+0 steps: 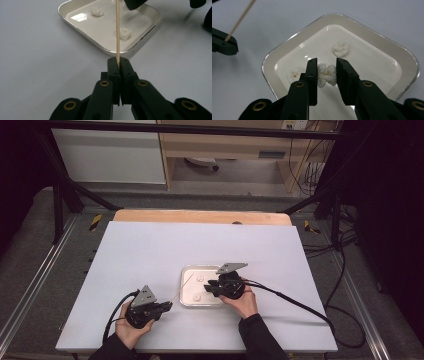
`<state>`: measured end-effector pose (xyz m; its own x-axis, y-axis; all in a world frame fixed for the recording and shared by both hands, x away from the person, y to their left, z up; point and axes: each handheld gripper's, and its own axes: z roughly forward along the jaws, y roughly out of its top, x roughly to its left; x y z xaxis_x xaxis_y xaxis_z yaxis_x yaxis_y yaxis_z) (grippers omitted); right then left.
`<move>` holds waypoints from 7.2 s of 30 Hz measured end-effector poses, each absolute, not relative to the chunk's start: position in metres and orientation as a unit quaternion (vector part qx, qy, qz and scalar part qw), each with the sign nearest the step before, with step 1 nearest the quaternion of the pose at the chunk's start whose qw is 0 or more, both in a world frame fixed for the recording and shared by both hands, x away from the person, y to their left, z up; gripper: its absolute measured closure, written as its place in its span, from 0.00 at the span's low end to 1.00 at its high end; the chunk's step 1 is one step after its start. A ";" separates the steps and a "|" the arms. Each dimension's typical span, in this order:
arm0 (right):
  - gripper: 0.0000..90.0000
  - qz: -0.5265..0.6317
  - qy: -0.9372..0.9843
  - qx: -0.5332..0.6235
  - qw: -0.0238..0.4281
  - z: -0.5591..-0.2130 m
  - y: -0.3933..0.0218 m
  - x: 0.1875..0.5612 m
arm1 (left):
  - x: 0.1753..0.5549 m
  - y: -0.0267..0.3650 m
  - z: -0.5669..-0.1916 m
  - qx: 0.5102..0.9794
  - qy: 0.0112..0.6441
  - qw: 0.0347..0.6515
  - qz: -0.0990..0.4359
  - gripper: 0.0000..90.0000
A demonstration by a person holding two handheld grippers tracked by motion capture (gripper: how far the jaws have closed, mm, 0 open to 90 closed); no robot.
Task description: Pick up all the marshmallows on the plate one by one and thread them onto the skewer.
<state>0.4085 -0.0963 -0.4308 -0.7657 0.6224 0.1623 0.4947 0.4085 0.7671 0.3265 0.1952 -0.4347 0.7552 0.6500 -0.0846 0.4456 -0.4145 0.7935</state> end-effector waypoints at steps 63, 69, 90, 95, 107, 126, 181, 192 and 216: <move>0.82 0.618 0.696 0.357 -0.075 -0.376 -0.095 0.420 | 0.317 0.187 -0.432 0.806 0.322 0.471 0.159 0.98; 0.84 0.620 0.694 0.354 -0.089 -0.379 -0.094 0.420 | 0.316 0.187 -0.433 0.805 0.317 0.474 0.163 0.98; 0.86 0.623 0.697 0.339 -0.101 -0.388 -0.087 0.412 | 0.314 0.185 -0.436 0.809 0.312 0.468 0.172 0.99; 0.86 0.623 0.699 0.337 -0.101 -0.390 -0.085 0.409 | 0.314 0.185 -0.437 0.810 0.313 0.465 0.171 0.99; 0.86 0.624 0.700 0.333 -0.096 -0.395 -0.082 0.405 | 0.315 0.185 -0.438 0.809 0.315 0.467 0.168 0.99; 0.87 0.628 0.701 0.325 -0.094 -0.402 -0.077 0.400 | 0.315 0.183 -0.439 0.811 0.316 0.466 0.162 0.99; 0.85 0.584 0.744 0.308 -0.102 -0.433 -0.061 0.386 | 0.323 0.164 -0.437 0.802 0.323 0.476 0.162 0.99; 0.40 0.581 0.748 0.314 -0.065 -0.426 -0.065 0.386 | 0.324 0.171 -0.438 0.794 0.337 0.480 0.158 0.99; 0.46 0.432 0.849 0.297 0.061 -0.442 -0.070 0.400 | 0.324 0.186 -0.440 0.802 0.344 0.468 0.139 0.98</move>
<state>0.3998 -0.0696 -0.4419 -0.8165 0.5570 0.1521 0.4507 0.4502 0.7708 0.3239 0.1858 -0.4399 0.7248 0.6820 -0.0983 0.4210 -0.3253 0.8467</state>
